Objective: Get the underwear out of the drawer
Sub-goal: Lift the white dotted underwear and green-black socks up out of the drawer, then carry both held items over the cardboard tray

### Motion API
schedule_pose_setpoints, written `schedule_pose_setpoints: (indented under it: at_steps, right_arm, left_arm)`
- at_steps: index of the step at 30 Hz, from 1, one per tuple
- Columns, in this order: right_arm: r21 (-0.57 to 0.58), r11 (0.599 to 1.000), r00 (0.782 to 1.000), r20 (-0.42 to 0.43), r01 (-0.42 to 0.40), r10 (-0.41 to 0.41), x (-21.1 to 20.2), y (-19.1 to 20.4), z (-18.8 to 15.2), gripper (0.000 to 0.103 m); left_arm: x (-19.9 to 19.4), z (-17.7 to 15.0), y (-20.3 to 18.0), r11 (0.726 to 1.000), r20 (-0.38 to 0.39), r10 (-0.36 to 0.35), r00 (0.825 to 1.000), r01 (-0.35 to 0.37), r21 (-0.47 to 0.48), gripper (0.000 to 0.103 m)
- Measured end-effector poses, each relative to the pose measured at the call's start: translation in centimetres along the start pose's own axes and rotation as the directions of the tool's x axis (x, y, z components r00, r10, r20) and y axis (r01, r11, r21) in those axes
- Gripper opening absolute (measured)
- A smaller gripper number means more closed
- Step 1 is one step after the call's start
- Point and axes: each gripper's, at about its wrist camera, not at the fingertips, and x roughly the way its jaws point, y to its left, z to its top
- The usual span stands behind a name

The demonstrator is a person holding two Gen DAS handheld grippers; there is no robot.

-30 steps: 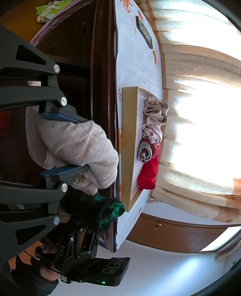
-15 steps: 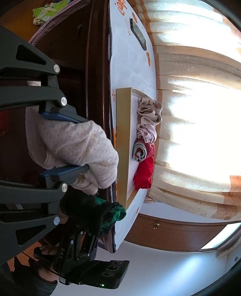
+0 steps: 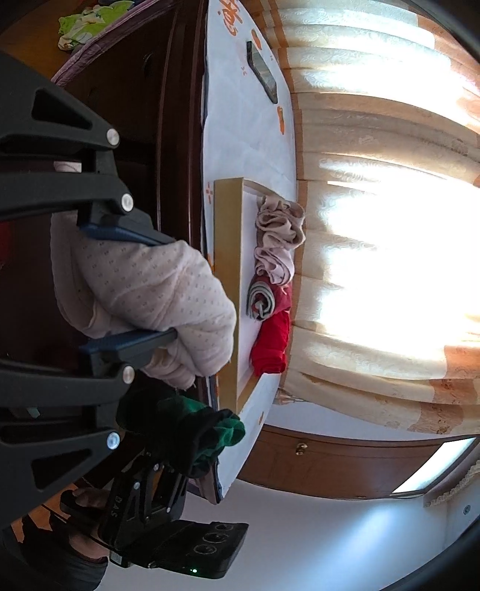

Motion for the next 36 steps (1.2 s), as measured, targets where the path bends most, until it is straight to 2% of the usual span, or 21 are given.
schedule_pose_setpoints:
  at_steps: [17, 36]
  right_arm:
    - [-0.020, 1.000, 0.994, 0.112, -0.006, 0.008, -2.4, 1.4, 1.3, 0.026]
    - [-0.014, 1.000, 0.981, 0.195, -0.007, 0.010, -4.8, 1.5, 3.1, 0.026]
  left_arm:
    - [-0.9, 0.5, -0.5, 0.999, 0.075, 0.026, 0.997, -0.028, 0.022, 0.040]
    - [-3.1, 1.2, -0.9, 0.994, 0.191, 0.078, 0.978, -0.091, 0.059, 0.040]
